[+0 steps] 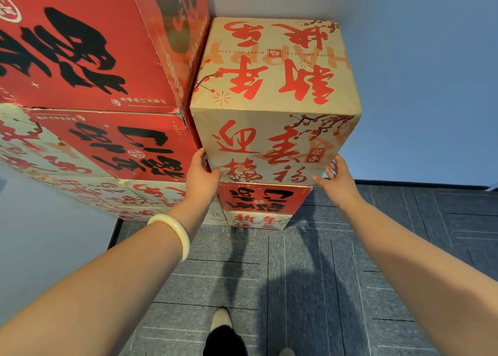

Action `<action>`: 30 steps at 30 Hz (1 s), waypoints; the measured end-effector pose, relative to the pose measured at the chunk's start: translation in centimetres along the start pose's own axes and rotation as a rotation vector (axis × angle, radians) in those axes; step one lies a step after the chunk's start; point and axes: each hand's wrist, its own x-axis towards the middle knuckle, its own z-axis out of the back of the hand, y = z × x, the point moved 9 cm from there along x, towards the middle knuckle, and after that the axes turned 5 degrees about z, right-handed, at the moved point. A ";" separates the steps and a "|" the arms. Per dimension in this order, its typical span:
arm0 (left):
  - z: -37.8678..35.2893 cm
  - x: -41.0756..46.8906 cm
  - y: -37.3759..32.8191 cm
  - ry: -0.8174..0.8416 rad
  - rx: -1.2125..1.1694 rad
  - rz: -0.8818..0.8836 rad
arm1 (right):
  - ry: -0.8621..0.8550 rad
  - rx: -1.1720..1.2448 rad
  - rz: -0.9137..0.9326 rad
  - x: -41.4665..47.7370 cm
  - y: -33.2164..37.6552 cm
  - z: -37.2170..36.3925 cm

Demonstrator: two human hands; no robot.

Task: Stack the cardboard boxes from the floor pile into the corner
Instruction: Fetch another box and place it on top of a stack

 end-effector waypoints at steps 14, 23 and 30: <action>0.3 -0.1 0.1 -0.005 0.008 -0.024 | -0.008 0.021 0.004 -0.5 -0.5 0.2; 0.5 -0.3 0.6 -0.007 0.002 -0.024 | 0.007 0.010 0.004 -1.0 -0.5 0.1; 0.5 -0.6 0.6 -0.003 0.035 -0.028 | 0.008 0.017 -0.004 -1.5 -0.3 -0.1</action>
